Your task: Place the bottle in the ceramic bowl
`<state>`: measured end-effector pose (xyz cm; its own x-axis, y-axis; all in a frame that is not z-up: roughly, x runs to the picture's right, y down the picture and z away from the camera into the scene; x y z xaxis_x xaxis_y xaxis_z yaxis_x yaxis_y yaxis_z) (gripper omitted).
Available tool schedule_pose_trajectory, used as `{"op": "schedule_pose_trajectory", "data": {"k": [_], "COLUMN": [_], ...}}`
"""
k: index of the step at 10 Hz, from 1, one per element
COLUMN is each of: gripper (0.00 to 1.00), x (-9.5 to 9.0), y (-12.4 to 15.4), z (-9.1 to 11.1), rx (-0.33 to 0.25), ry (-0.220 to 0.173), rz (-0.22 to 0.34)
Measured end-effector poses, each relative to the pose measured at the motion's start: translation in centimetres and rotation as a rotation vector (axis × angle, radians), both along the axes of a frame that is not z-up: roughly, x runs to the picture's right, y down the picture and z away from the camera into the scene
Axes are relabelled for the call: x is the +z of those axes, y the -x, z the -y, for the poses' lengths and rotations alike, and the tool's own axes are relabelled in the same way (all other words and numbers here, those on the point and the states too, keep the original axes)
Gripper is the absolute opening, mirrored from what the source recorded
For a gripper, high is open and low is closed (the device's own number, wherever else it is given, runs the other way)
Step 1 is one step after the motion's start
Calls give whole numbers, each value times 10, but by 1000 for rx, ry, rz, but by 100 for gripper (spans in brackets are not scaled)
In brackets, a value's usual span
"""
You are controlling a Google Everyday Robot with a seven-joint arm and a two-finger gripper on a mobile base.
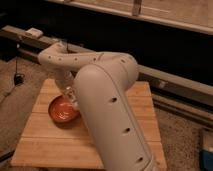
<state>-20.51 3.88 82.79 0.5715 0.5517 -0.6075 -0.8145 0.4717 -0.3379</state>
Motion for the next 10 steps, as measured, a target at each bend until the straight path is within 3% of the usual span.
{"op": "schedule_pose_trajectory", "data": {"k": [3, 7, 10], "gripper": [37, 73, 75], "x": [10, 7, 7], "y": [22, 36, 34], "z": [-18, -28, -27], "rx": [-39, -49, -47], "ry": [45, 73, 72], "rz": [34, 81, 78]}}
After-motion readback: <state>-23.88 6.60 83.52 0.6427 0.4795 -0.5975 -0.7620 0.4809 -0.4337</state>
